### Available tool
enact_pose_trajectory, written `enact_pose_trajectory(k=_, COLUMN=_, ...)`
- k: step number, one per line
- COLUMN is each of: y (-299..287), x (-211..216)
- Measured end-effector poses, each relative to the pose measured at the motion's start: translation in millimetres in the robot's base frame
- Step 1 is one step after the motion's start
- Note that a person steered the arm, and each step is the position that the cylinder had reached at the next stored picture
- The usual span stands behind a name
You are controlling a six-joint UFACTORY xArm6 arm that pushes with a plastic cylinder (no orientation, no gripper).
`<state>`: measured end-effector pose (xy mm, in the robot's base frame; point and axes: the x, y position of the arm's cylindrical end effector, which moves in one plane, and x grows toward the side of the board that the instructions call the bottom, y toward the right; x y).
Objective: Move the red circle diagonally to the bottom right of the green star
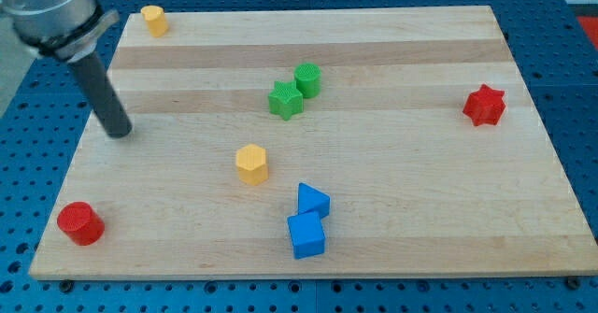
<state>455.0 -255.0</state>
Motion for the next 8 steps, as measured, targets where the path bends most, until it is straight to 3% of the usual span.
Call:
enact_pose_trajectory(k=2, y=-50, x=69)
enact_pose_trajectory(k=4, y=-44, x=147)
enact_pose_trajectory(k=7, y=44, x=71)
enact_pose_trajectory(k=8, y=57, x=70)
